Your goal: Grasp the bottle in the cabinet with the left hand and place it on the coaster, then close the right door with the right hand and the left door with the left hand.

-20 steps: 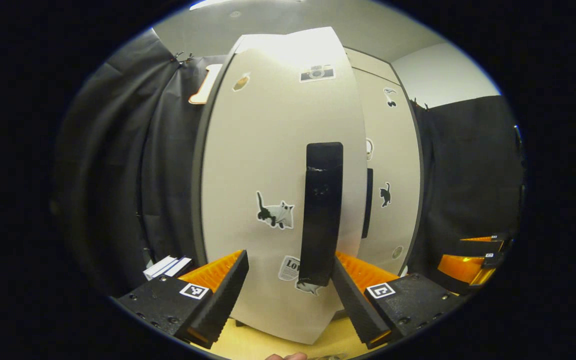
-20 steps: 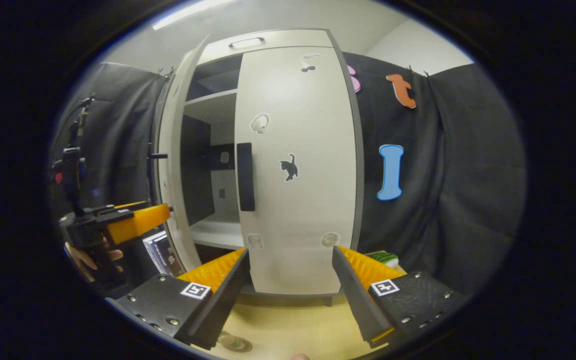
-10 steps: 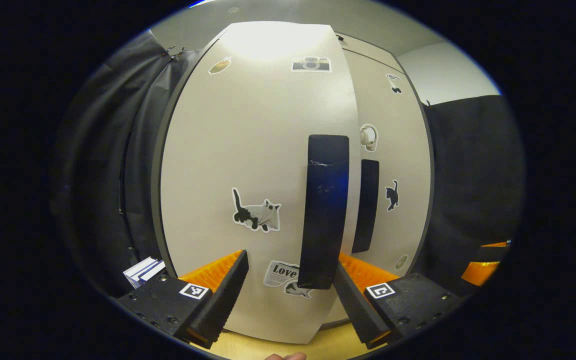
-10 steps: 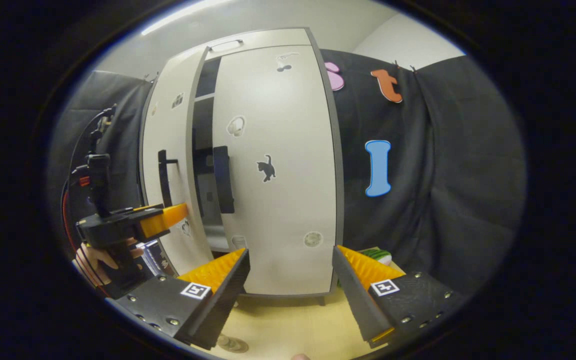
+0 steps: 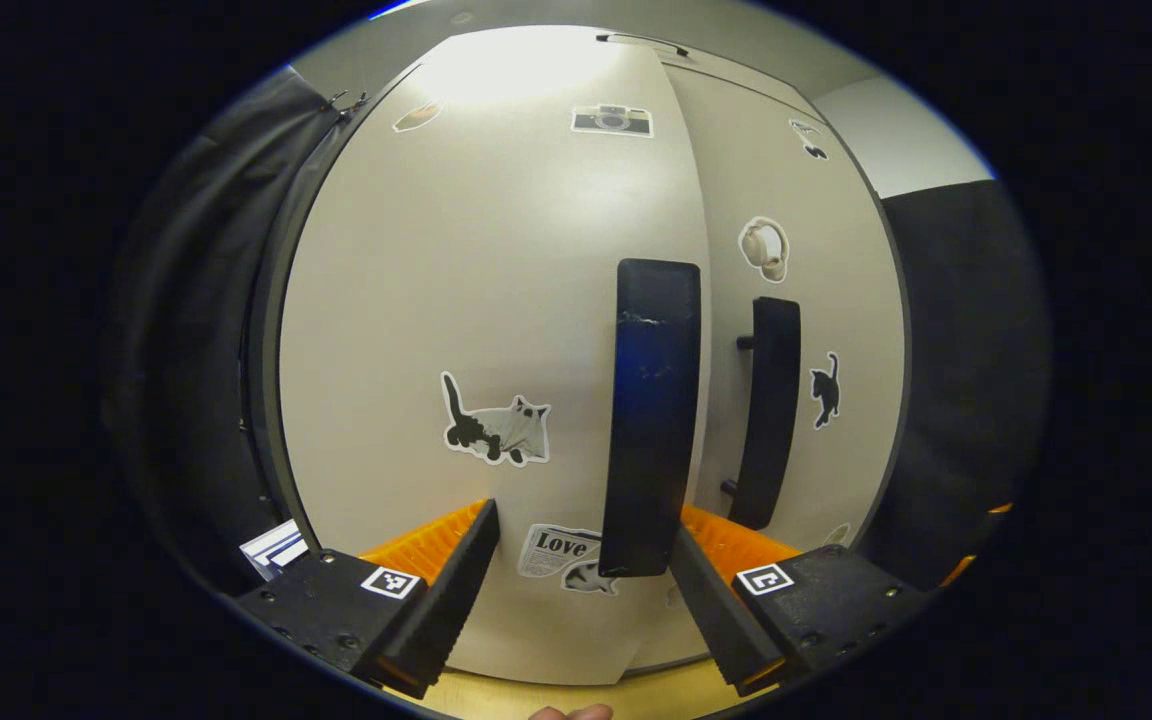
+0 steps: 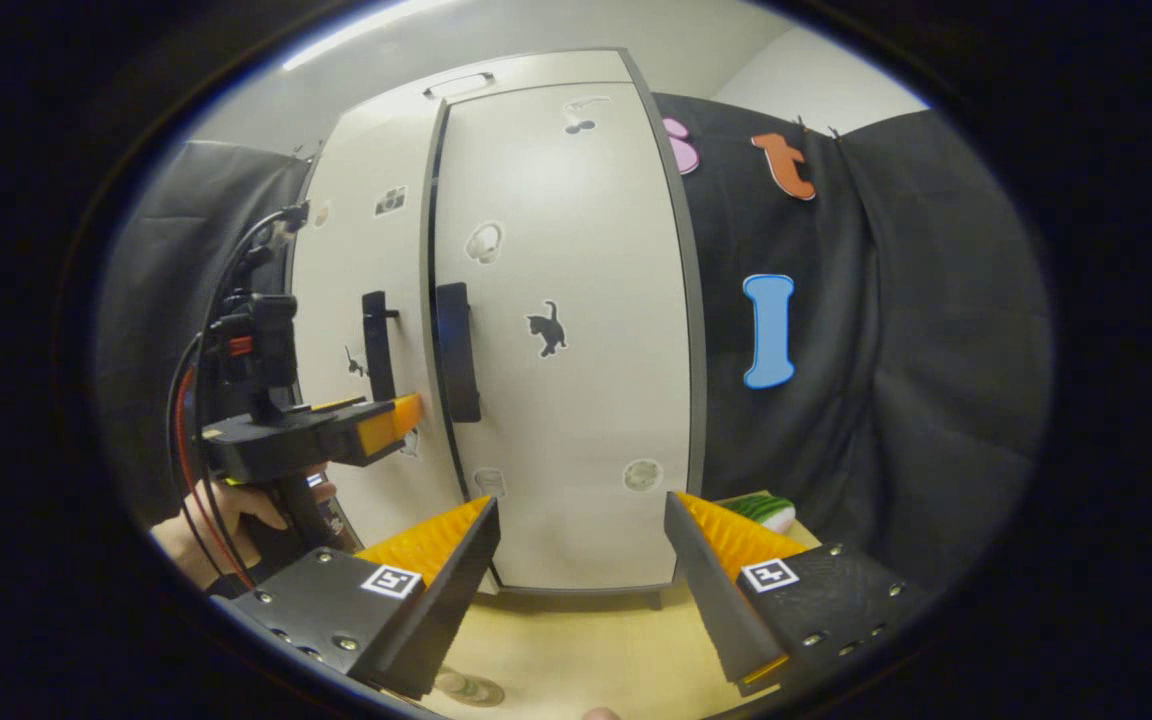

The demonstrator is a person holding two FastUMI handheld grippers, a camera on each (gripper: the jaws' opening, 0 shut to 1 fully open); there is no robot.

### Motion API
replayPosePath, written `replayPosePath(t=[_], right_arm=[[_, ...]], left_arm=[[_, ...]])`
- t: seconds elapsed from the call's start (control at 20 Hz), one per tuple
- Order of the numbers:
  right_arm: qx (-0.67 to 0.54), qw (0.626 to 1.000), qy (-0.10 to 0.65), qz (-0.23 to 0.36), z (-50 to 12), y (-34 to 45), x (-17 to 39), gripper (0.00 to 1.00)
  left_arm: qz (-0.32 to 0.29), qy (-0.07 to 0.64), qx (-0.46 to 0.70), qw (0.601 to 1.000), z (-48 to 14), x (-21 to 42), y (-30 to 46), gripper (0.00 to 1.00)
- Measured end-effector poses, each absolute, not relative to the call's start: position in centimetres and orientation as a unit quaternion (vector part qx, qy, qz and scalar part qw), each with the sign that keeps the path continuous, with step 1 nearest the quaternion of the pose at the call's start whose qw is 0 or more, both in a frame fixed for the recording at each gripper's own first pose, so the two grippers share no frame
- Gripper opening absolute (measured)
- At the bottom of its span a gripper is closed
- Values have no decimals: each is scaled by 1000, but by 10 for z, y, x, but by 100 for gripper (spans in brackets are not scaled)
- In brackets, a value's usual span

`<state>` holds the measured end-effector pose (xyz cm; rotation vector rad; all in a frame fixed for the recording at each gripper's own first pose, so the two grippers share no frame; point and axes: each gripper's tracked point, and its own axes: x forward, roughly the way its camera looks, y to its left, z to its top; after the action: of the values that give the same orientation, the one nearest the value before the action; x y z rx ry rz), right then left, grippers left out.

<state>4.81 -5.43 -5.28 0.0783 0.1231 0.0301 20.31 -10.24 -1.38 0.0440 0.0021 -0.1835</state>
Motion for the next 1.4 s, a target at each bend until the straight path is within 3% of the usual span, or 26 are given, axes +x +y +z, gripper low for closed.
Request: replayPosePath(t=[0.35,1.15,1.4], right_arm=[[37,998,54,21,-45,-51,39,100],[33,999,13,13,7,-40,22,100],[29,1000,7,7,13,-36,15,100]], left_arm=[[-85,1,5,996,-8,190,-102,100],[-72,-25,19,997,38,34,-68,95],[-67,-26,9,997,39,11,-56,95]])
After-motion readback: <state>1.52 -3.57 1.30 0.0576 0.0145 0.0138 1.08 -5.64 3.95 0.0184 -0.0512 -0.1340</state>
